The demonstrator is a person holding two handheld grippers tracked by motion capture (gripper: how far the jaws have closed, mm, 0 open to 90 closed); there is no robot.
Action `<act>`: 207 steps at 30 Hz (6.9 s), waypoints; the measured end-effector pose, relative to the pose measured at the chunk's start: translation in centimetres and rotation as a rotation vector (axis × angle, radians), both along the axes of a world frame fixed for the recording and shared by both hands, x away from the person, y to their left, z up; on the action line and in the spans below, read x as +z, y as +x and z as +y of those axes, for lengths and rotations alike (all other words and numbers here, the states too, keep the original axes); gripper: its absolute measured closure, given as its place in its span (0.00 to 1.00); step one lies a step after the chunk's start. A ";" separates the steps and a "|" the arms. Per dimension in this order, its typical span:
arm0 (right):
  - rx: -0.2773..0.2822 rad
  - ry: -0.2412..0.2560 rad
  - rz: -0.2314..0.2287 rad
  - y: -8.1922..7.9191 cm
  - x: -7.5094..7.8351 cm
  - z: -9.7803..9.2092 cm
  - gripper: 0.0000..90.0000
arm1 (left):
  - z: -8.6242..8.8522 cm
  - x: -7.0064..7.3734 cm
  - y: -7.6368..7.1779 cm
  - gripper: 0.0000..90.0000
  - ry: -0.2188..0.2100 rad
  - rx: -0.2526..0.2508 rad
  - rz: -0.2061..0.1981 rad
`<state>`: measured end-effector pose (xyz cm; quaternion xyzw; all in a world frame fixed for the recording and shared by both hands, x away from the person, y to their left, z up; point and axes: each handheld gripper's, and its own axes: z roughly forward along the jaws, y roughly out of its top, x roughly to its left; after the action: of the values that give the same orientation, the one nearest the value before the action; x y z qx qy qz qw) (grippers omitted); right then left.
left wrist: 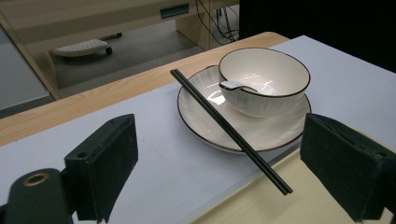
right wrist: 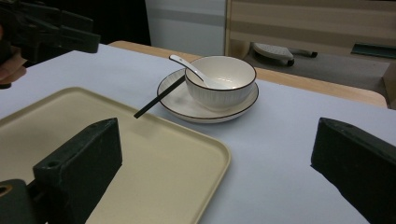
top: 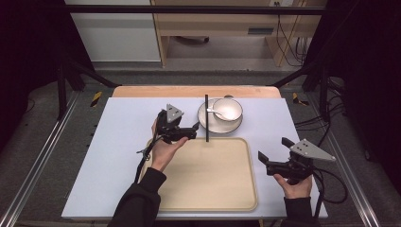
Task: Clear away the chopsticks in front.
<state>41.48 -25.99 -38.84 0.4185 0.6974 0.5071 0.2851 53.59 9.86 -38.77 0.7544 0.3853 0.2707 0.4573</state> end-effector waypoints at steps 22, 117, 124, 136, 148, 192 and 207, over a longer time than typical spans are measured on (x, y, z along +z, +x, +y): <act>0.007 0.006 0.006 0.1 -0.1 0.1 0.02 | -3.8 -3.7 4.4 0.16 0.060 -0.003 0.073; 0.009 0.013 0.026 0.2 -0.1 -0.4 0.03 | -6.3 -7.0 9.4 0.94 0.140 0.070 0.222; 0.011 0.013 0.028 0.2 -0.1 -0.4 0.03 | -6.4 -7.0 9.3 0.94 0.141 0.079 0.218; 0.009 0.015 0.027 0.2 -0.2 -0.4 0.03 | -5.1 -5.2 8.7 0.95 0.131 0.074 0.194; -0.004 0.015 0.027 0.1 -0.2 -0.7 0.03 | -1.1 -4.0 6.5 0.95 0.108 0.110 0.187; 0.004 0.006 0.036 -0.2 -0.5 0.1 0.03 | 7.2 -4.7 -13.7 0.95 -0.125 0.321 0.075; 0.008 0.001 0.044 0.0 -0.6 0.2 0.03 | 8.4 -7.7 -15.7 0.95 -0.105 0.400 0.126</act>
<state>41.44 -25.79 -39.47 0.4267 0.7050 0.4993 0.2676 37.92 18.24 -46.44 0.6534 0.5690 0.2878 0.4080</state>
